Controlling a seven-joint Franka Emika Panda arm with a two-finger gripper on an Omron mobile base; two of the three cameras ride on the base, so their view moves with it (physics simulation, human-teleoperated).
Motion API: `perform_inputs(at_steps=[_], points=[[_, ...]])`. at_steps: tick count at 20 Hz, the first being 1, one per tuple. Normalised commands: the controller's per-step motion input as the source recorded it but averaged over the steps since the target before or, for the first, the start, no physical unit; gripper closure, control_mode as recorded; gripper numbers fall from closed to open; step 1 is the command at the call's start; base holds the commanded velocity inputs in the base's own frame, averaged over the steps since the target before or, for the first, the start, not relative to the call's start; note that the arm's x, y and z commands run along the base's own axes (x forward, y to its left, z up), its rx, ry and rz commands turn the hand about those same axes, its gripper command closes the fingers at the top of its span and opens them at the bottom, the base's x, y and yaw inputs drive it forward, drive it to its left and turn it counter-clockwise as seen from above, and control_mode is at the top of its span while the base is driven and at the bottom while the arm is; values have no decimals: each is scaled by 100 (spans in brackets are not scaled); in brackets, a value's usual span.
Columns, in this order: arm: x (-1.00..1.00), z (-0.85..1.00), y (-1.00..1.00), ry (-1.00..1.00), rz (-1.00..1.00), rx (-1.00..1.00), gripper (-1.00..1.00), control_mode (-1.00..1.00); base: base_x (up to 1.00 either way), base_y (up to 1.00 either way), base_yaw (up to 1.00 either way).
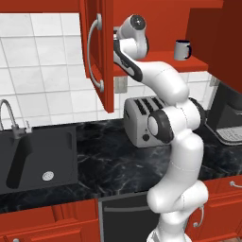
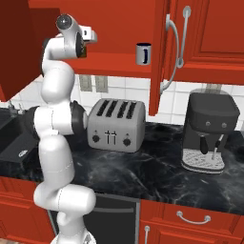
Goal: Take the cinnamon bottle from the cabinet and place it on the dining table, next to the plate with the cupcake. Then take the chocolate from the dining counter and place it on the cupcake plate.
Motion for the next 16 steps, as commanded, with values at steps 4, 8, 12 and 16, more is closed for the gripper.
perform_inputs(at_steps=[4, 8, 12, 16], points=[[14, 0, 0, 0, 0, 0, -100, -100, 0, 0, 0], [3, 0, 0, 0, 0, 0, 100, -100, 0, 0, 0], [-3, 0, 0, 0, 0, 0, 100, -100, 0, 0, 0], [-83, 0, -3, -12, 0, 0, 100, -100, 0, 0, 0]])
